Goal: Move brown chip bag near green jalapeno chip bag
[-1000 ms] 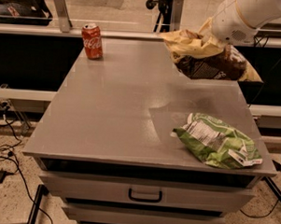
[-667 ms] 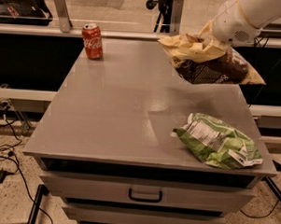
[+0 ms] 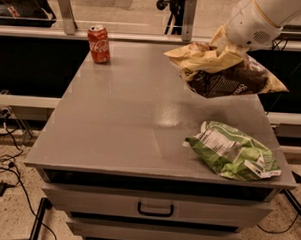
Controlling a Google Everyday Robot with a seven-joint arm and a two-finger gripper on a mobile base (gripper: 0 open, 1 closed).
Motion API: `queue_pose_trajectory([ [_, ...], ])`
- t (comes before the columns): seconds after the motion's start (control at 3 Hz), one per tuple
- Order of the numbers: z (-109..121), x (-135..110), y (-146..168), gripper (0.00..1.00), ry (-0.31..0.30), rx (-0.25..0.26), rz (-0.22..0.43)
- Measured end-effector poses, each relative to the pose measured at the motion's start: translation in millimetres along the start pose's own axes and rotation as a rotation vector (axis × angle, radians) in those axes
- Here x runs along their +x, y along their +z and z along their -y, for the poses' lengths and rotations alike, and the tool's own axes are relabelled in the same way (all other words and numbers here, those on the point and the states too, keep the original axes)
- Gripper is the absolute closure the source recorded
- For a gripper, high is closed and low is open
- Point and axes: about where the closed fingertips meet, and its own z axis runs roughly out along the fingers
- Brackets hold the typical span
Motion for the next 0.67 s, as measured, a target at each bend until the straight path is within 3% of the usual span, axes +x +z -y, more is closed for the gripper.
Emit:
queue_pose_trajectory([
  [0.33, -8.6, -6.6, 1.5, 0.77, -0.025, -0.015, 0.02],
  [0.67, -6.9, -7.2, 3.9, 0.46, -0.024, -0.015, 0.02],
])
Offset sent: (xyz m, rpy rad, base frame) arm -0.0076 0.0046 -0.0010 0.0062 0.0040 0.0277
